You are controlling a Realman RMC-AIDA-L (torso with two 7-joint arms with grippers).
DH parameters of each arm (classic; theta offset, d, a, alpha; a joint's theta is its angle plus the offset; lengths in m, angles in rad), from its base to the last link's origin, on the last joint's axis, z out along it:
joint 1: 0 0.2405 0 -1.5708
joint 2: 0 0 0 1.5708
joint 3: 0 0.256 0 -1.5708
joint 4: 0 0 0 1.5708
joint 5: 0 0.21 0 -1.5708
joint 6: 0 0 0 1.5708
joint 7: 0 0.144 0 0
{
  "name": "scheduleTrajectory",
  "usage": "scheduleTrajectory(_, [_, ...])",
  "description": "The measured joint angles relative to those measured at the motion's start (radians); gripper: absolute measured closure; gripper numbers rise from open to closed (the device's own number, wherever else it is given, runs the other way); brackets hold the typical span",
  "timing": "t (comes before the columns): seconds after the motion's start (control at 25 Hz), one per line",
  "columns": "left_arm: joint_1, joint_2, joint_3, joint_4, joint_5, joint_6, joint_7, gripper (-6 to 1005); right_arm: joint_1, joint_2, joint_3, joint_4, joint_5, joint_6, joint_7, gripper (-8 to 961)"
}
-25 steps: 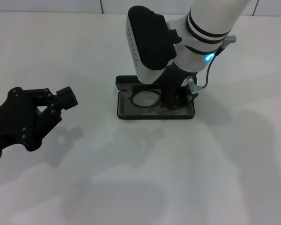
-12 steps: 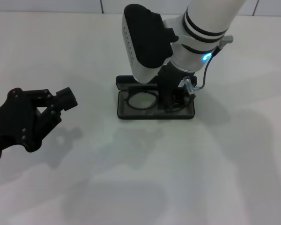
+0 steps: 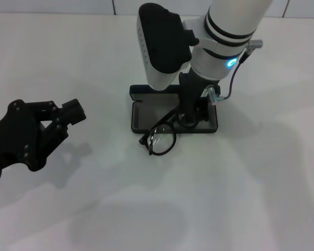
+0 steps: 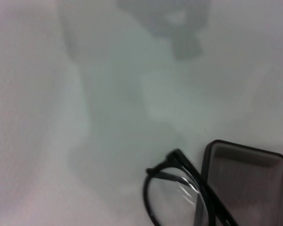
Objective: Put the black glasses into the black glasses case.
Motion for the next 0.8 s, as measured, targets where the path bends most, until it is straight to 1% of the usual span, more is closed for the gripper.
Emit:
scheduleTrajectory(0.12, [0.001,0.000,0.000,-0.001,0.000,0.000,0.001,923,-0.001,0.000,0.000,0.000,0.000,0.000,0.002,772])
scheduleTrajectory(0.52, [0.003,0.001,0.000,-0.012,0.000,0.000,0.005,923,-0.018,0.000,0.000,-0.028,0.000,0.001,0.003,772])
scheduleTrajectory(0.8, [0.004,0.006,0.000,-0.036,0.001,0.001,0.017,923,-0.025,0.000,-0.047,-0.077,-0.012,0.007,-0.008,772])
